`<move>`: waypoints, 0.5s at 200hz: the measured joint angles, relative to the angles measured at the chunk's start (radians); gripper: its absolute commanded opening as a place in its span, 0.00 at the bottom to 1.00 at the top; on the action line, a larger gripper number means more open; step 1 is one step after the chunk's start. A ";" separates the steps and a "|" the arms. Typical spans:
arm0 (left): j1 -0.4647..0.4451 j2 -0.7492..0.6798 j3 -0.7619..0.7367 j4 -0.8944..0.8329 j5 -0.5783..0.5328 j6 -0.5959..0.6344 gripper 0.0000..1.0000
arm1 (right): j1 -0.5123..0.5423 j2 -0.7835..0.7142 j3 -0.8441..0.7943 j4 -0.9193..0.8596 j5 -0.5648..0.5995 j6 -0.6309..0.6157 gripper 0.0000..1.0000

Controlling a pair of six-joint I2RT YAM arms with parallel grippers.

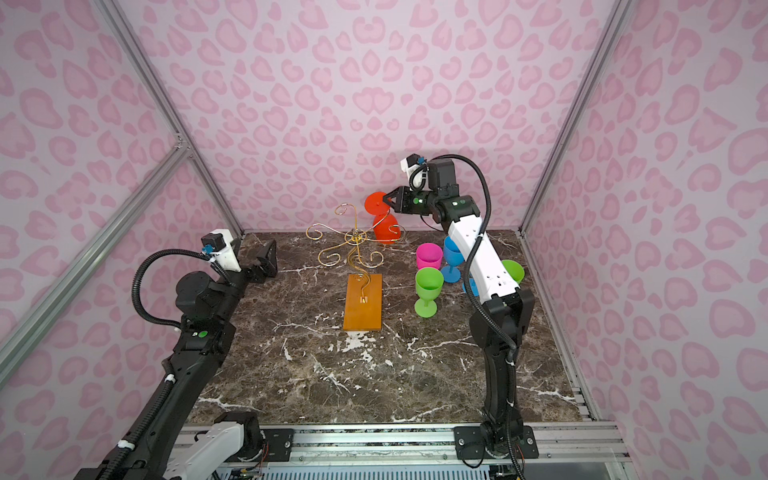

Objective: Take the wine glass off the wine glass rack
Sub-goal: 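Close the right gripper on the red glass foot and lift it off the hook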

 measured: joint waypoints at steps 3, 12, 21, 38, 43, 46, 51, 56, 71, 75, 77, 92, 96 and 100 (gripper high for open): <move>0.000 0.000 0.000 0.000 0.000 0.000 1.00 | -0.001 0.000 0.000 0.003 -0.002 0.004 0.10; 0.000 0.000 0.000 0.000 0.000 0.000 1.00 | -0.002 0.000 0.000 0.011 -0.013 0.013 0.08; 0.000 0.000 0.000 0.000 0.000 0.000 1.00 | -0.003 0.000 0.000 0.023 -0.028 0.026 0.07; 0.000 0.000 0.000 0.000 0.000 0.000 1.00 | -0.002 0.000 -0.002 0.033 -0.053 0.044 0.05; 0.000 0.000 0.000 0.000 0.000 0.000 1.00 | -0.002 -0.001 -0.003 0.038 -0.058 0.049 0.04; 0.000 0.000 0.000 0.000 0.000 0.000 1.00 | -0.002 -0.001 -0.005 0.041 -0.063 0.052 0.04; 0.000 0.000 0.000 0.000 0.000 0.000 1.00 | -0.002 -0.002 -0.008 0.046 -0.069 0.058 0.03; 0.000 -0.001 0.000 0.000 0.000 0.000 1.00 | -0.002 -0.002 -0.010 0.048 -0.073 0.062 0.02; 0.000 -0.002 0.000 0.000 0.000 0.000 1.00 | -0.004 -0.004 -0.018 0.058 -0.083 0.077 0.00; 0.000 -0.002 0.000 0.000 0.000 0.000 1.00 | -0.005 -0.005 -0.020 0.062 -0.085 0.081 0.00; 0.000 -0.002 0.000 0.000 0.000 0.000 1.00 | -0.005 -0.005 -0.021 0.063 -0.086 0.083 0.00; 0.000 -0.003 0.000 0.000 0.000 0.000 1.00 | -0.006 -0.010 -0.031 0.074 -0.093 0.094 0.00; 0.000 -0.003 0.000 0.000 0.000 0.000 1.00 | -0.006 -0.011 -0.033 0.077 -0.093 0.098 0.00; 0.000 -0.003 0.000 0.000 0.000 0.000 1.00 | -0.006 -0.012 -0.034 0.077 -0.095 0.104 0.00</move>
